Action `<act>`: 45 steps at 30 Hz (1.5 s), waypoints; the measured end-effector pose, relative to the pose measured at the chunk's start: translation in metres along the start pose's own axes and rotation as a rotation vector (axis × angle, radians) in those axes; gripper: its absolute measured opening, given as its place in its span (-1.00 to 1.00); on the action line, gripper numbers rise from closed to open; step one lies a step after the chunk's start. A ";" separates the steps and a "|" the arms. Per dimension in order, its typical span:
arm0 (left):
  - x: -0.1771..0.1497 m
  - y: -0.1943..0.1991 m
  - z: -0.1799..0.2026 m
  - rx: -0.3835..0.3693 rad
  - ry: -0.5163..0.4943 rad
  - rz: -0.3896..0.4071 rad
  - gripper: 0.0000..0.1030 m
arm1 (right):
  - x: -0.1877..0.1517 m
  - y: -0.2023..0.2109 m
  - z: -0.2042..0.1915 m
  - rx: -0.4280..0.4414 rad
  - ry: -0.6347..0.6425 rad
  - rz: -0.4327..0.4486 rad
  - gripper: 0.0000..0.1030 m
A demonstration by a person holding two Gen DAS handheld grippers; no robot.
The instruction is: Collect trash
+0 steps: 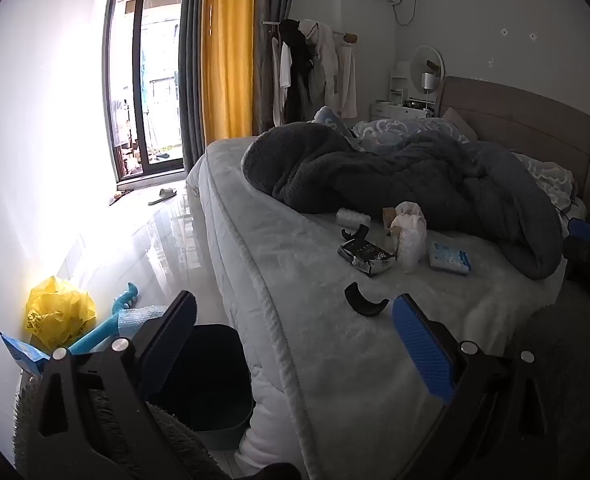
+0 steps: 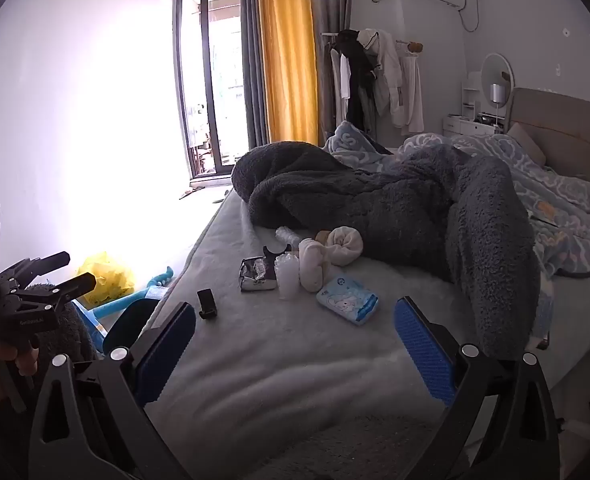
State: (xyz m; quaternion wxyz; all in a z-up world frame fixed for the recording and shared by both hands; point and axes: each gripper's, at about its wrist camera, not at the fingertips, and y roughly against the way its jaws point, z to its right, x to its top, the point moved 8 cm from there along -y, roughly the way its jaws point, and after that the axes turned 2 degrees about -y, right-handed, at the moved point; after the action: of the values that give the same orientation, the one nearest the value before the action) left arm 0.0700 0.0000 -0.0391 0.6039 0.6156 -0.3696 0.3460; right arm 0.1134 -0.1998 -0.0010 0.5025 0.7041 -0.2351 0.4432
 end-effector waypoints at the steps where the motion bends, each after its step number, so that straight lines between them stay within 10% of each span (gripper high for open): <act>1: 0.000 0.000 0.000 0.001 -0.001 -0.003 0.94 | 0.000 -0.001 0.000 0.000 0.003 -0.002 0.94; 45: -0.004 -0.002 0.005 -0.002 -0.002 -0.011 0.94 | -0.001 -0.009 -0.005 0.002 0.016 -0.005 0.94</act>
State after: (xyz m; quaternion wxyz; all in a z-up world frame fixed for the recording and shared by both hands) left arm 0.0698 -0.0046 -0.0441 0.6062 0.6173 -0.3670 0.3416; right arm 0.1183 -0.1913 -0.0057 0.5048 0.7016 -0.2289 0.4478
